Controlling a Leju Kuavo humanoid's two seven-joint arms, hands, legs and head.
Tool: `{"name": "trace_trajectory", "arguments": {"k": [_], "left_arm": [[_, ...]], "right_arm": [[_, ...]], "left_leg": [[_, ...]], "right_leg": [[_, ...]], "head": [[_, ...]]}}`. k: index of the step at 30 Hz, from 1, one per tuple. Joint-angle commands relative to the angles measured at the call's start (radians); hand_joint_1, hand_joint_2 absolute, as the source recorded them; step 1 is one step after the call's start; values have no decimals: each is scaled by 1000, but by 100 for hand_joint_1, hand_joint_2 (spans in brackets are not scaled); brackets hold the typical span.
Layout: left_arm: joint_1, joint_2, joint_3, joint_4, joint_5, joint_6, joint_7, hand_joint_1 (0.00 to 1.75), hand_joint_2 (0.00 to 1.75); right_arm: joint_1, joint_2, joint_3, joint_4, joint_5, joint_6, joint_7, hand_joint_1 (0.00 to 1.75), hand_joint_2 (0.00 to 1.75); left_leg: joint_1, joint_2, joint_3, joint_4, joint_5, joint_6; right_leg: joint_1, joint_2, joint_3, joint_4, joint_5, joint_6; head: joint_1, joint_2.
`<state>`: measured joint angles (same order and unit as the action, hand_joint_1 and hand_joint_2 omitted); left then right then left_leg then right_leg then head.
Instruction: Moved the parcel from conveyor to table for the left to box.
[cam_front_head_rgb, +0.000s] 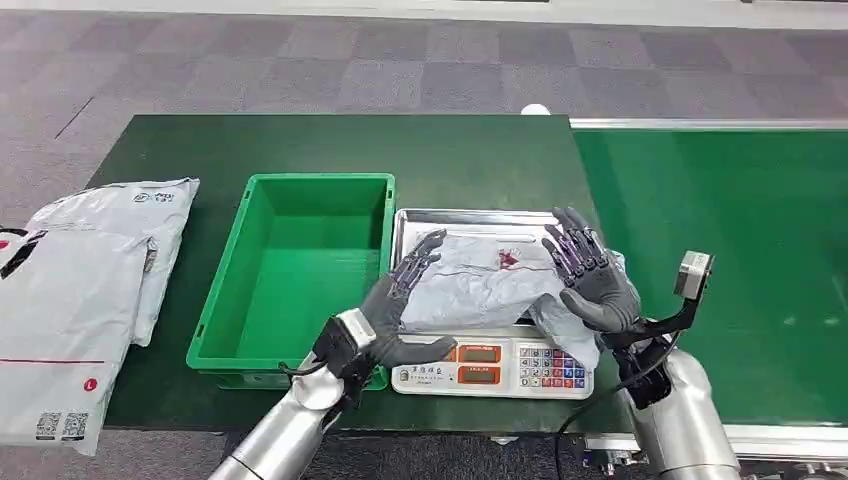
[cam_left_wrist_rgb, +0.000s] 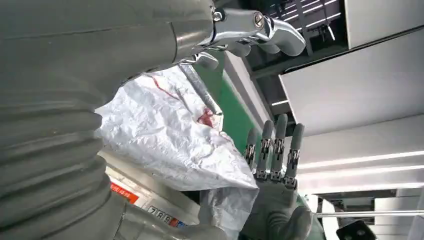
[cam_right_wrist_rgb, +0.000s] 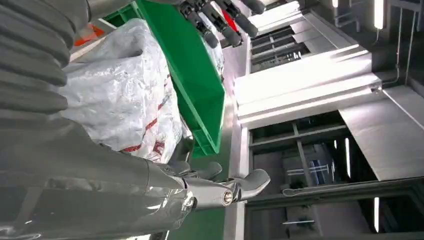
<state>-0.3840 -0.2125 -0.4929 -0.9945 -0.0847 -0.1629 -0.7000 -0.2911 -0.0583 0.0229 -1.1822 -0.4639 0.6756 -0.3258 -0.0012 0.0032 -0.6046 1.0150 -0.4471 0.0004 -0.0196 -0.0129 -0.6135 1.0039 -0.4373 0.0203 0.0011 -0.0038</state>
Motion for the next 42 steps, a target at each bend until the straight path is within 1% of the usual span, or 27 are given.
{"name": "trace_trajectory", "arguments": {"k": [1,2,3,6,8,9,13,14,17,18,21,25,26,27,30,32,33,36,41,42], "left_arm": [[-52,7,-38,111,-33,13,25,0,175],[-53,8,-37,111,-33,13,25,0,175],[-65,10,-52,126,-77,56,49,0,175],[-105,4,-83,195,-165,120,141,0,175],[-129,-8,-98,260,-261,201,193,0,175],[-150,-10,-133,305,-368,286,261,0,175],[-178,-18,-164,383,-500,340,377,0,175],[-176,-23,-152,400,-528,339,408,0,175],[-150,-26,-108,399,-550,321,409,0,175],[-144,-26,-107,397,-551,320,405,0,175],[-139,-25,-103,391,-551,320,402,0,175],[-110,-25,-50,351,-523,271,361,0,175],[-99,-27,-27,338,-493,262,336,40,175],[-91,-28,-15,328,-476,255,322,175,175],[-70,-27,-1,287,-442,231,284,175,175],[-70,-27,-1,287,-442,231,284,175,175],[-68,-28,-2,281,-440,228,282,175,175],[-54,-29,7,249,-384,169,244,175,175],[-48,-25,4,239,-362,148,236,175,175],[-47,-24,2,240,-358,147,235,175,175]], "right_arm": [[-27,-24,-1,79,-2,36,-2,0,175],[-29,-25,-2,79,-2,36,-2,0,175],[-33,-20,-6,80,3,33,-8,0,175],[-49,-13,-11,80,14,31,-10,0,175],[-67,-12,-10,95,24,29,-16,0,175],[-81,-13,-8,109,29,27,-20,0,175],[-96,-11,-2,133,37,32,-30,0,175],[-94,-6,-1,135,45,32,-36,0,175],[-87,6,4,129,61,32,-39,0,175],[-87,9,5,129,61,30,-39,0,175],[-89,10,6,130,64,29,-38,0,175],[-95,13,12,133,71,25,-35,0,175],[-92,13,13,130,71,23,-35,0,175],[-89,12,13,125,71,20,-35,0,175],[-85,10,17,121,67,13,-30,0,175],[-85,10,17,121,67,13,-30,0,175],[-85,11,18,122,67,12,-29,0,175],[-91,8,28,127,64,10,-26,0,175],[-99,9,34,136,61,8,-25,0,175],[-102,9,36,140,58,9,-24,0,175]], "left_leg": [[1,-1,4,-2,0,-1],[1,-1,2,-1,0,-1],[1,-1,2,-1,0,-1],[1,0,3,-1,0,-1],[1,-1,3,-2,0,-1],[1,-1,2,-1,0,-1],[1,0,3,-1,0,0],[1,0,2,-1,0,0],[1,0,5,-3,0,-1],[1,2,5,-2,-1,-1],[0,0,5,-2,0,-1],[1,2,4,-1,0,0],[1,3,5,-3,0,0],[0,2,6,-2,0,0],[1,3,9,-4,0,0],[0,1,8,-2,0,1],[1,2,9,-3,0,0],[1,2,11,-4,-1,0],[1,1,9,-2,-2,1],[1,2,10,-3,-2,0]], "right_leg": [[1,0,5,-3,0,-2],[1,0,3,-2,0,-1],[1,0,2,-1,0,-1],[1,1,3,-2,0,-2],[1,0,3,-2,0,-2],[1,0,2,-1,0,-1],[1,1,4,-2,0,-1],[1,0,3,-1,0,-1],[1,1,5,-4,0,-2],[0,2,4,-2,0,-1],[0,1,6,-2,0,-1],[1,2,6,-2,1,-1],[1,3,6,-3,2,-1],[0,3,7,-2,1,-1],[1,3,10,-4,2,-1],[0,1,10,-2,0,-1],[1,2,11,-3,1,-1],[1,3,12,-4,1,-2],[1,2,11,-2,-1,-1],[1,4,12,-4,0,-1]], "head": [[0,0],[0,0],[0,0],[0,0],[0,0],[0,0],[0,0],[0,0],[0,0],[0,0],[0,0],[0,0],[0,0],[0,0],[0,0],[0,0],[0,0],[0,0],[0,0],[0,0]]}}
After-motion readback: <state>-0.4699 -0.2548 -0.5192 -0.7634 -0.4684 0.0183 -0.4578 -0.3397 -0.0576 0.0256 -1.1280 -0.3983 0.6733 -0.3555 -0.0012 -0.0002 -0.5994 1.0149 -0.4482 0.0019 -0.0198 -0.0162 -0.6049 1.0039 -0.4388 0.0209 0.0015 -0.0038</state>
